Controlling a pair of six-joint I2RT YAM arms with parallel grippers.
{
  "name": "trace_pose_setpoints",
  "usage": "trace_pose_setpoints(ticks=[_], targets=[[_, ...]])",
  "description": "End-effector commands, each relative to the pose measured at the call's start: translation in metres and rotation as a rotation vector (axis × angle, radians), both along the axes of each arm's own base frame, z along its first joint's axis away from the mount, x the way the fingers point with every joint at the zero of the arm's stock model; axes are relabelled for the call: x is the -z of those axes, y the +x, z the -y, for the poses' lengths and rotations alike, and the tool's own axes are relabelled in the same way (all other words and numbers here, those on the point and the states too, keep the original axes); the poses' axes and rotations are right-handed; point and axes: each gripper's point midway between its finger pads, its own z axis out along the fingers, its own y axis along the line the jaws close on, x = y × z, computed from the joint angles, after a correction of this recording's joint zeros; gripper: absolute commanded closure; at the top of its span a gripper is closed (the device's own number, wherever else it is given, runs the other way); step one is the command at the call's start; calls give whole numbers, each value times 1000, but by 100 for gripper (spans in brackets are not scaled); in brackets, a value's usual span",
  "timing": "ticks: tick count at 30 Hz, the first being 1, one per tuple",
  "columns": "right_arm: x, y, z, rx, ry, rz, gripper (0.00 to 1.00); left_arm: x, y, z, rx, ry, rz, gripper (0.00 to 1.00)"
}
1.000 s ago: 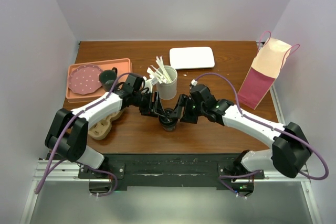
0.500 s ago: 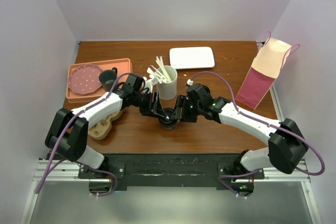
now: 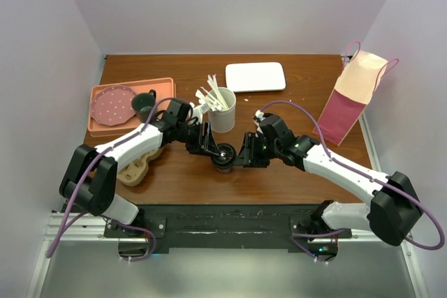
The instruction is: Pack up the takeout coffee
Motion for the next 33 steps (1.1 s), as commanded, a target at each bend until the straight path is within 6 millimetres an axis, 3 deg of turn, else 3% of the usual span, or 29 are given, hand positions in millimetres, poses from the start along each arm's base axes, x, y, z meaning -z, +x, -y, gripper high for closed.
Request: trace_pose_setpoints(ticks=[1, 9, 13, 26, 33], targets=[[0, -6, -13, -51, 89, -18, 53, 44, 1, -29, -76, 196, -51, 48], [8, 1, -29, -58, 140, -52, 52, 53, -3, -33, -78, 218, -70, 48], [14, 4, -25, -22, 134, -66, 53, 55, -5, -34, -76, 222, -72, 48], [47, 19, -5, 92, 51, -81, 65, 69, -11, -41, -86, 260, -100, 49], [82, 8, 23, 157, -87, -131, 71, 83, -18, -48, -95, 300, -135, 49]])
